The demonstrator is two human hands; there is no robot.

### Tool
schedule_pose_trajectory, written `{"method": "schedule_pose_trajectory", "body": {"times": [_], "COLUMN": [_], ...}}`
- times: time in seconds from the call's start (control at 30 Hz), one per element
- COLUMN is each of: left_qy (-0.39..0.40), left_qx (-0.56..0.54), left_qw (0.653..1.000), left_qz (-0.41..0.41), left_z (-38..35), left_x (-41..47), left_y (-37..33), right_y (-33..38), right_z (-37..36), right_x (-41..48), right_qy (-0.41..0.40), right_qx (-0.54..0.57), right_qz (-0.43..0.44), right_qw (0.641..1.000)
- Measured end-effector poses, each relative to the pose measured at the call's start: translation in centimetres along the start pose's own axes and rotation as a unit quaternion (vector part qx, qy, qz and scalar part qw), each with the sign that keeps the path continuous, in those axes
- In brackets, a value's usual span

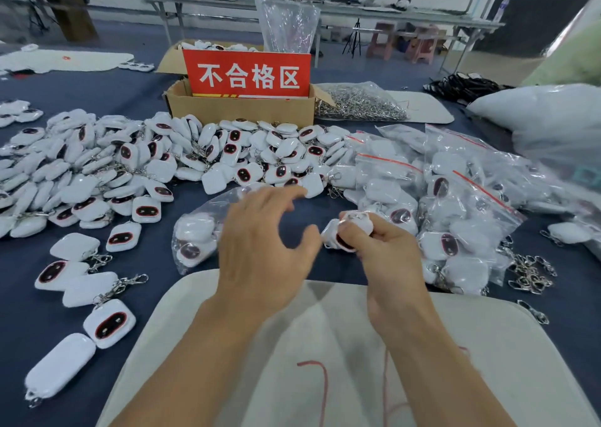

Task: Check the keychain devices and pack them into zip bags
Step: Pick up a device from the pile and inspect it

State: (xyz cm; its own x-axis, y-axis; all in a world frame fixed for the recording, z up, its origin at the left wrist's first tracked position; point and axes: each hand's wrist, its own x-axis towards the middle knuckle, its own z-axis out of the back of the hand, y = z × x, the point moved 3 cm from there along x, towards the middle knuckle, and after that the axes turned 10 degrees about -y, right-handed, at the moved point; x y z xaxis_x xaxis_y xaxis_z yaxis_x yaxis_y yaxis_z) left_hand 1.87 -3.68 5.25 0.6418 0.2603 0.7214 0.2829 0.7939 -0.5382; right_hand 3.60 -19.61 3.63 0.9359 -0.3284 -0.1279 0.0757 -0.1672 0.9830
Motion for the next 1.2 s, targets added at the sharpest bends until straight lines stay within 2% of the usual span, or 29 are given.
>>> {"method": "schedule_pose_trajectory", "body": {"times": [0.13, 0.23, 0.33, 0.43, 0.53, 0.8, 0.97, 1.2], "left_qy": [0.157, 0.167, 0.16, 0.145, 0.169, 0.18, 0.135, 0.113], "left_qx": [-0.098, -0.186, -0.241, -0.276, -0.28, -0.312, -0.3, -0.297], "left_qw": [0.973, 0.939, 0.918, 0.9, 0.893, 0.897, 0.902, 0.893], "left_qz": [0.136, 0.236, 0.272, 0.306, 0.31, 0.256, 0.281, 0.32], "left_z": [-2.1, -3.0, -3.3, -3.2, -3.3, -2.6, -2.6, -2.4], "left_x": [-2.0, -1.5, -0.8, -0.7, -0.8, -0.7, -0.6, -0.7], "left_y": [-0.9, -0.3, 0.2, 0.6, 0.6, -0.6, -0.6, -0.1], "right_y": [0.4, 0.4, 0.3, 0.1, 0.3, 0.6, 0.3, -0.2], "right_z": [0.5, 0.7, 0.6, 0.5, 0.4, 0.6, -0.1, -0.2], "right_x": [0.6, 1.1, 1.0, 1.0, 1.0, 1.0, 0.7, 0.8], "right_qy": [-0.007, 0.017, 0.048, 0.064, 0.084, 0.067, 0.111, 0.137], "right_qx": [0.082, 0.083, -0.025, 0.0, 0.092, 0.05, 0.081, 0.091], "right_qz": [-0.07, -0.082, -0.059, -0.073, -0.111, -0.064, -0.091, -0.112], "right_qw": [0.994, 0.993, 0.997, 0.995, 0.986, 0.994, 0.986, 0.98]}}
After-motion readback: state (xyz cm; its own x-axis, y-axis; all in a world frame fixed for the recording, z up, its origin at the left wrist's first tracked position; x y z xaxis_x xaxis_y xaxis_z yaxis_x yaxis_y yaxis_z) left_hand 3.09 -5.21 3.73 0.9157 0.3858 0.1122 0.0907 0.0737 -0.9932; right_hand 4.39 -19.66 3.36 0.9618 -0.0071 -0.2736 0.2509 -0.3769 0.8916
